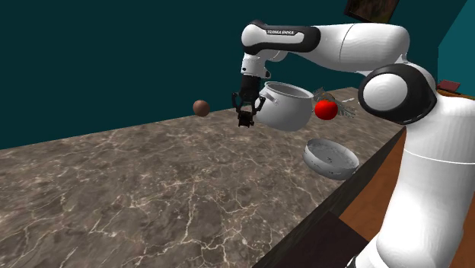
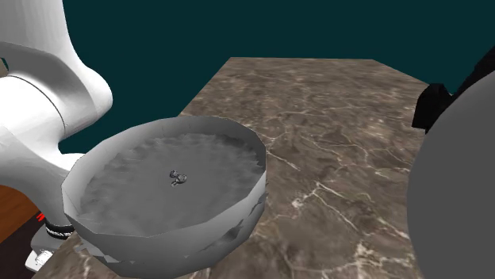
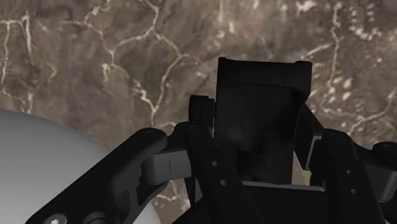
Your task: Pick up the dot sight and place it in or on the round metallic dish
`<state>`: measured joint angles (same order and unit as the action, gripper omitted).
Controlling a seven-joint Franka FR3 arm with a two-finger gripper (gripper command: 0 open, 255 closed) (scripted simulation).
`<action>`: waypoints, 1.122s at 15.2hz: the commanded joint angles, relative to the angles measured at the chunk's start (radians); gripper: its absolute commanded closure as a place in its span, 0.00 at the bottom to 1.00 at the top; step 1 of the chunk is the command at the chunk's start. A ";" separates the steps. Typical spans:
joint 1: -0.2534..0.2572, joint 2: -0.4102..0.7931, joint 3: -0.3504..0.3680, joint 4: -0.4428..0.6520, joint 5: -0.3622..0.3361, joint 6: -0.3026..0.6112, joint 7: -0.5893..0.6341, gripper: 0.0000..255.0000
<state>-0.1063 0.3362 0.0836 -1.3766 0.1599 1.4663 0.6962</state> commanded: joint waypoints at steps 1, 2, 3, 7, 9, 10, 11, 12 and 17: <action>0.001 0.003 0.001 0.036 0.000 -0.029 0.007 1.00; 0.001 0.005 0.001 0.053 0.000 -0.043 0.009 1.00; 0.001 0.008 0.001 0.070 0.000 -0.058 0.011 1.00; 0.001 0.022 0.002 0.146 0.001 -0.118 0.022 1.00; 0.001 0.032 0.003 0.188 0.001 -0.150 0.027 1.00; 0.001 0.038 0.003 0.210 0.001 -0.166 0.030 1.00; 0.001 0.044 0.003 0.233 0.002 -0.183 0.033 1.00; 0.001 0.051 0.004 0.257 0.002 -0.200 0.037 1.00; -0.024 -0.098 -0.007 0.064 0.007 -0.160 -0.003 1.00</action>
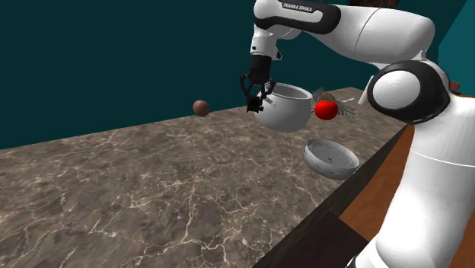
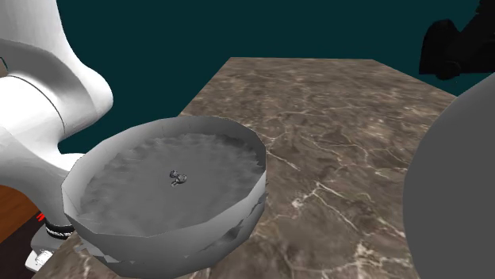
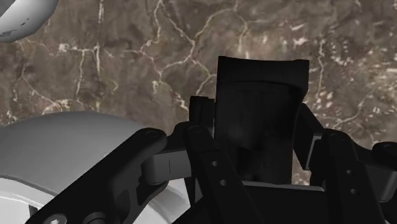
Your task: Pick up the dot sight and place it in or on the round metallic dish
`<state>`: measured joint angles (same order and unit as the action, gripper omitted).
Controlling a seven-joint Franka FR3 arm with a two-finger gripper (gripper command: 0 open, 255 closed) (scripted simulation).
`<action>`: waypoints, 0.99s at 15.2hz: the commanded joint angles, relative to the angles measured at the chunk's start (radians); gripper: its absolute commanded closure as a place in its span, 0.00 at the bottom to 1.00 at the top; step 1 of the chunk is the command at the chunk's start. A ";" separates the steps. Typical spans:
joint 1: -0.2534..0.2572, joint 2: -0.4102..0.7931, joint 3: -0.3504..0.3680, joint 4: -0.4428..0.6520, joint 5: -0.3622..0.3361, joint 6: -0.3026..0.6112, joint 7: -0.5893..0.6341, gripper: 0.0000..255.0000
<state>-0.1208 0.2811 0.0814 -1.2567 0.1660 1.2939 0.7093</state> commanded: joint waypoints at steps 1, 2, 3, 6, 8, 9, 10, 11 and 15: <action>-0.017 -0.089 -0.009 -0.121 0.002 0.028 -0.030 1.00; -0.024 -0.134 -0.014 -0.182 0.002 0.042 -0.044 1.00; -0.031 -0.176 -0.018 -0.238 0.002 0.053 -0.058 1.00; -0.050 -0.296 -0.035 -0.389 -0.001 0.078 -0.099 1.00; -0.061 -0.371 -0.048 -0.478 -0.005 0.088 -0.126 1.00; -0.067 -0.408 -0.054 -0.519 -0.008 0.091 -0.139 1.00; -0.073 -0.443 -0.061 -0.558 -0.012 0.093 -0.153 1.00; -0.079 -0.478 -0.069 -0.596 -0.016 0.093 -0.166 1.00; -0.101 -0.614 -0.101 -0.733 -0.040 0.087 -0.219 1.00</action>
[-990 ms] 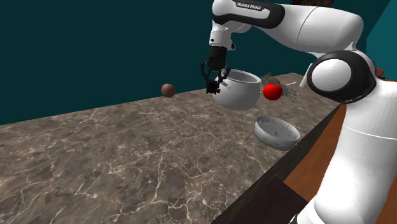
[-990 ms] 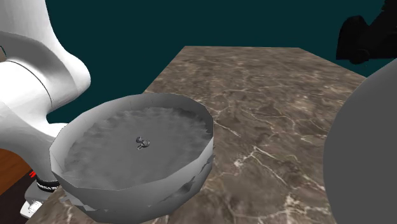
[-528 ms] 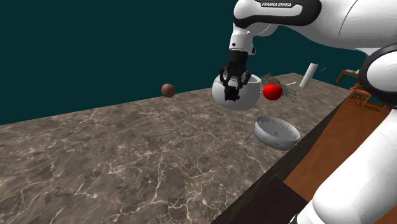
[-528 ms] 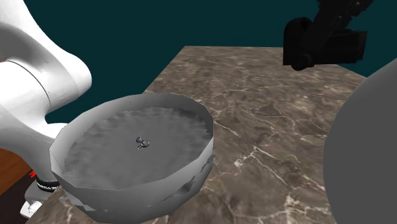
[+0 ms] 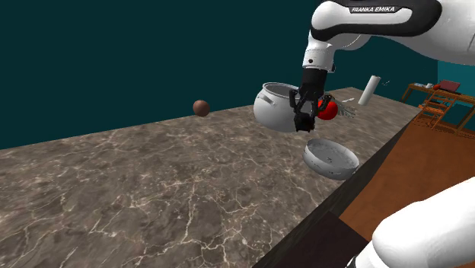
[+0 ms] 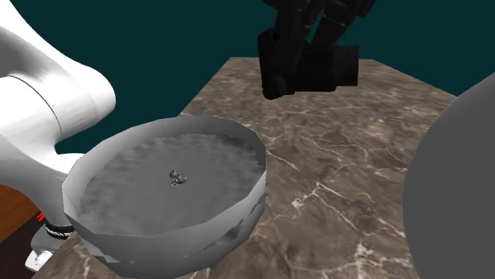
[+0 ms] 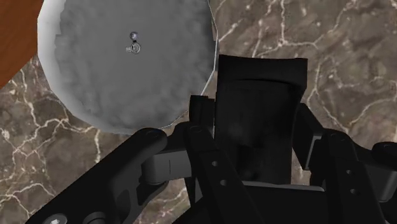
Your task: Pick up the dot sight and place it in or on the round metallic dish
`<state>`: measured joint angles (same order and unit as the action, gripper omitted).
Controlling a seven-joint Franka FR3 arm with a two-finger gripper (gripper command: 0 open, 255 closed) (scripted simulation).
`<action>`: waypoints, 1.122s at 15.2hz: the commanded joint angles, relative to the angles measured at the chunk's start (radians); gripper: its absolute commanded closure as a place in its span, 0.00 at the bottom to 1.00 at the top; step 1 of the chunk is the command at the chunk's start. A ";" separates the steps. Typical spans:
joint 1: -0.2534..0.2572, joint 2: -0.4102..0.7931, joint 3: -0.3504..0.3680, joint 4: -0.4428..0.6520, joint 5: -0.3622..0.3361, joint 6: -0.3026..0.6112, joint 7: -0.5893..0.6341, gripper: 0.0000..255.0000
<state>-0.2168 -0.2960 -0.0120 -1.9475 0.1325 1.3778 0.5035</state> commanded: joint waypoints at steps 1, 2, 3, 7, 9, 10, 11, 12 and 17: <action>-0.011 -0.070 -0.016 -0.073 -0.014 -0.001 -0.027 1.00; -0.017 -0.102 -0.025 -0.102 -0.022 -0.005 -0.040 1.00; -0.023 -0.135 -0.035 -0.131 -0.031 -0.011 -0.054 1.00; -0.050 -0.260 -0.075 -0.232 -0.073 -0.040 -0.109 1.00; -0.056 -0.289 -0.085 -0.267 -0.084 -0.035 -0.123 1.00; -0.057 -0.291 -0.085 -0.282 -0.085 -0.022 -0.124 1.00; -0.057 -0.293 -0.085 -0.297 -0.085 -0.009 -0.125 1.00; -0.057 -0.295 -0.085 -0.312 -0.086 0.004 -0.126 1.00; -0.059 -0.302 -0.087 -0.384 -0.088 0.069 -0.131 1.00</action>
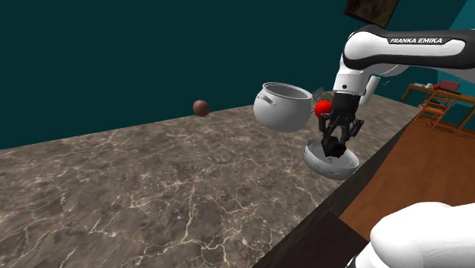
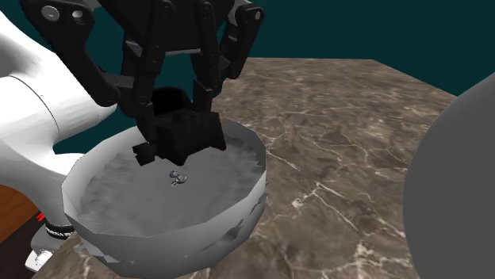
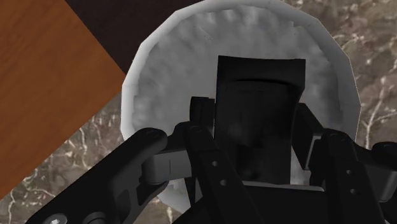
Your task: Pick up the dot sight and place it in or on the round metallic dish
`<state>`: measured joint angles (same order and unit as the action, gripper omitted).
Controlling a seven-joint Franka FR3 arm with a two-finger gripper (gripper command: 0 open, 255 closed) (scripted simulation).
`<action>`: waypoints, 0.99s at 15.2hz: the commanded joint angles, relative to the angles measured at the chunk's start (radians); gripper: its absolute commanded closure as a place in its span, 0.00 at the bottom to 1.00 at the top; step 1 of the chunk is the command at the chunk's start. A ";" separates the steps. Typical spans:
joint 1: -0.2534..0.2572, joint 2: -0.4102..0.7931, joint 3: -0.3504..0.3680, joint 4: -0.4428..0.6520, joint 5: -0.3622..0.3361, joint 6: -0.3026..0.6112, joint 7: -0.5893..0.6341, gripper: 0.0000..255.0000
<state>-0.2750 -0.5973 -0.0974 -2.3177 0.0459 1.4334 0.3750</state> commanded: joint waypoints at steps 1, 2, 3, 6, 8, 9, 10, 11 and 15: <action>-0.001 -0.001 -0.001 -0.028 -0.002 0.027 -0.003 1.00; -0.001 -0.002 -0.002 -0.042 -0.002 0.040 -0.004 1.00; -0.001 -0.002 -0.002 -0.047 -0.002 0.046 -0.005 1.00; -0.001 -0.002 -0.002 -0.047 -0.002 0.046 -0.005 1.00; -0.001 -0.002 -0.002 -0.047 -0.002 0.046 -0.005 1.00; -0.001 -0.002 -0.002 -0.047 -0.002 0.046 -0.005 1.00; -0.001 -0.002 -0.002 -0.047 -0.002 0.046 -0.005 1.00; -0.001 -0.002 -0.002 -0.047 -0.002 0.045 -0.005 0.00; -0.001 -0.002 -0.002 -0.047 -0.002 0.046 -0.005 0.00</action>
<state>-0.2763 -0.5991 -0.0995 -2.3648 0.0435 1.4789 0.3703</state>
